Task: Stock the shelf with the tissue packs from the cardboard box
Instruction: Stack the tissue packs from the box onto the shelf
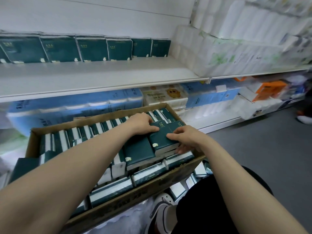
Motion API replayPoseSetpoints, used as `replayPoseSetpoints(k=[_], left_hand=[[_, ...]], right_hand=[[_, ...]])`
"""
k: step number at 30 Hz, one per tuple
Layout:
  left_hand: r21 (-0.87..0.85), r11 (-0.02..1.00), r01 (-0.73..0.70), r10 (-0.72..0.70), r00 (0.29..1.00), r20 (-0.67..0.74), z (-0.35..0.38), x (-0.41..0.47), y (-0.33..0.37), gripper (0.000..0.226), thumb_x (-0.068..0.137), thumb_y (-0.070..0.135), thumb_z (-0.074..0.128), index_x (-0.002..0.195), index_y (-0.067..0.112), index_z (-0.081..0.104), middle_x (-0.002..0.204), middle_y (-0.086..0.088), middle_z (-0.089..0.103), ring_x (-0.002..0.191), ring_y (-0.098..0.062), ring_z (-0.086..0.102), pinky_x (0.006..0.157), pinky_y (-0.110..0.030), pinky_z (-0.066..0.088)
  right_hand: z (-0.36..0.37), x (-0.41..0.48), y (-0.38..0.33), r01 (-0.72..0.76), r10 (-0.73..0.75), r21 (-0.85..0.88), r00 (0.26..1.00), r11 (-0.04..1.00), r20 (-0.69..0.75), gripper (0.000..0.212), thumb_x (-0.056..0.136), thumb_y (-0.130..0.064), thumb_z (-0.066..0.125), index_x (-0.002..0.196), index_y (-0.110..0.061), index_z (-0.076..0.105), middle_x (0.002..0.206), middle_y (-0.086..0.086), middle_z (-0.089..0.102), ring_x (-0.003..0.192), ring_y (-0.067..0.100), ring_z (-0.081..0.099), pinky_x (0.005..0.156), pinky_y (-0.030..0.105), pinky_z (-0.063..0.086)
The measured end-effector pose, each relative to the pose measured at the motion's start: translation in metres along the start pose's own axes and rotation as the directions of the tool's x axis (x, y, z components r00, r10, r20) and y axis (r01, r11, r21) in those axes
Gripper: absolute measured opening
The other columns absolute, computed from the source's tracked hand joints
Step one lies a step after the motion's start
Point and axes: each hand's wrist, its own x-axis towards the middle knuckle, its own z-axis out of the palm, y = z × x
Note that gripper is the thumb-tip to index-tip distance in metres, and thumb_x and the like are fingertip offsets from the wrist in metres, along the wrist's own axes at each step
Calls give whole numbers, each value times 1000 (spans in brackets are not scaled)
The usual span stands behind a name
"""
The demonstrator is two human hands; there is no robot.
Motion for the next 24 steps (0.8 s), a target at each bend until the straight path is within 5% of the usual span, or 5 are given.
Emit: replayPoseSetpoints(k=[7,10,14,19,24], left_hand=[[-143,990,8,-20,997,-80,-14,-2,-4,40,91,42,61,123,18,63,125,0,64,112,-20,58,94,-34,48],[-324,946,19,-51,994,-92,-22,1,-10,36,92,33,62,124,17,62,124,-1,63,106,-19,60,91,-32,49],[-683,729,43,-113,992,-58,-30,6,-20,24,89,9,65,112,13,59,118,-8,62,100,-22,65,83,-36,59],[-810,585,33,-153,986,-70,-42,11,-32,22,87,3,67,103,13,56,114,-15,64,97,-26,69,77,-33,60],[-860,504,-79,-174,966,-191,-63,23,-36,23,88,2,66,102,16,52,113,-15,63,93,-24,68,74,-34,60]], right_hand=[[-11,4,-6,72,-40,242,990,968,-138,29,88,-23,75,108,-4,65,90,14,73,57,19,67,55,24,58],[-15,11,-7,173,-100,293,963,940,-249,21,87,-23,75,100,-7,68,90,13,72,61,18,65,66,29,60],[-14,21,-13,314,-166,355,906,881,-390,25,87,-17,75,108,-9,63,97,12,69,73,20,67,77,34,59],[-12,34,-31,341,-115,509,899,790,-423,48,85,-11,76,126,-7,52,104,10,66,93,25,70,90,36,56],[-28,50,-64,407,-145,610,890,680,-432,20,86,-7,74,105,-7,67,102,7,71,100,18,68,93,28,53]])
